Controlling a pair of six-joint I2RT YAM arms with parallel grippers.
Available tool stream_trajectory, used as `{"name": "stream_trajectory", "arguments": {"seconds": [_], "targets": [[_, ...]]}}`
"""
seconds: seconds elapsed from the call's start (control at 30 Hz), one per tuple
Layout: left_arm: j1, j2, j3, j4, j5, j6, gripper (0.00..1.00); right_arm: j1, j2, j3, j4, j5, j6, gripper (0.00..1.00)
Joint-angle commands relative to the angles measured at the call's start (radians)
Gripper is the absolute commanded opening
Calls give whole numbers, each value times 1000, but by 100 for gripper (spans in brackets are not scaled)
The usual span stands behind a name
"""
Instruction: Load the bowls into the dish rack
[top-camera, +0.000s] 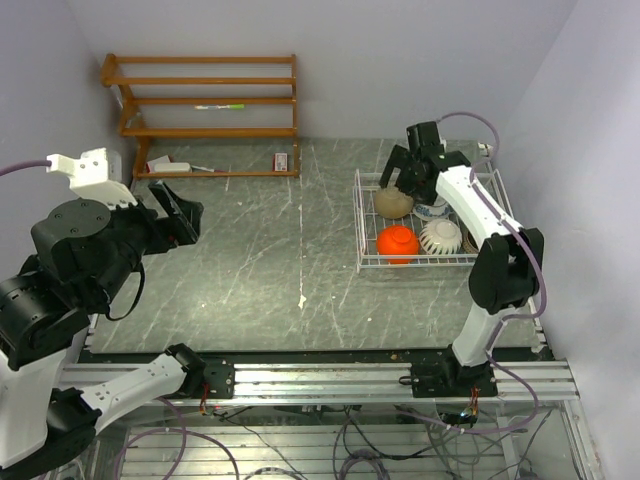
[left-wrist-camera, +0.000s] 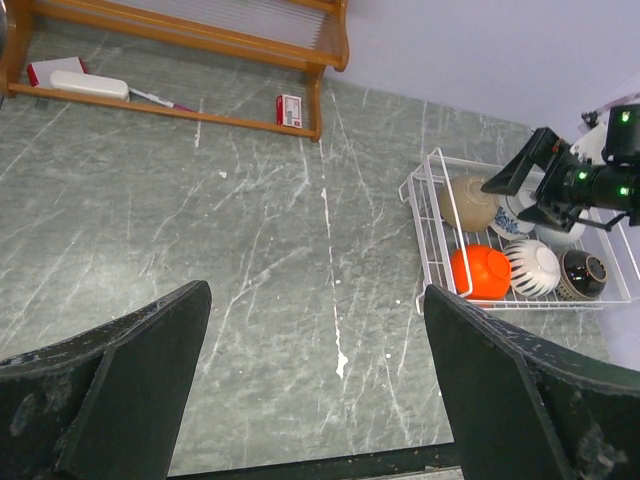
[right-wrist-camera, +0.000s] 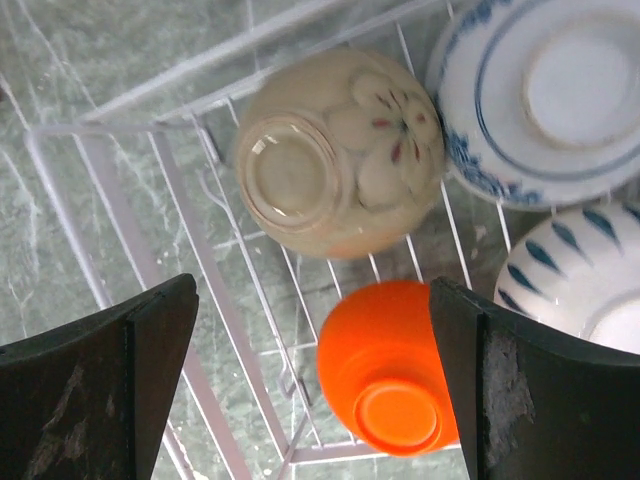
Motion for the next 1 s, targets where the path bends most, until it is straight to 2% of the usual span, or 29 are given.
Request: {"name": "stream_trajectory", "arguments": {"seconds": [0.0, 0.2, 0.4, 0.83, 0.97], "targets": [[-7, -13, -1, 0, -17, -2, 99, -1, -98, -134, 84, 6, 168, 100], [-7, -4, 19, -21, -14, 2, 99, -1, -128, -207, 138, 66, 309, 100], [-7, -6, 40, -50, -18, -3, 99, -15, -189, -385, 329, 65, 402, 100], [-6, 4, 60, -67, -30, 7, 99, -87, -117, -508, 609, -108, 309, 100], [-7, 10, 64, -71, -31, 10, 99, -93, -104, -528, 622, -114, 308, 100]]}}
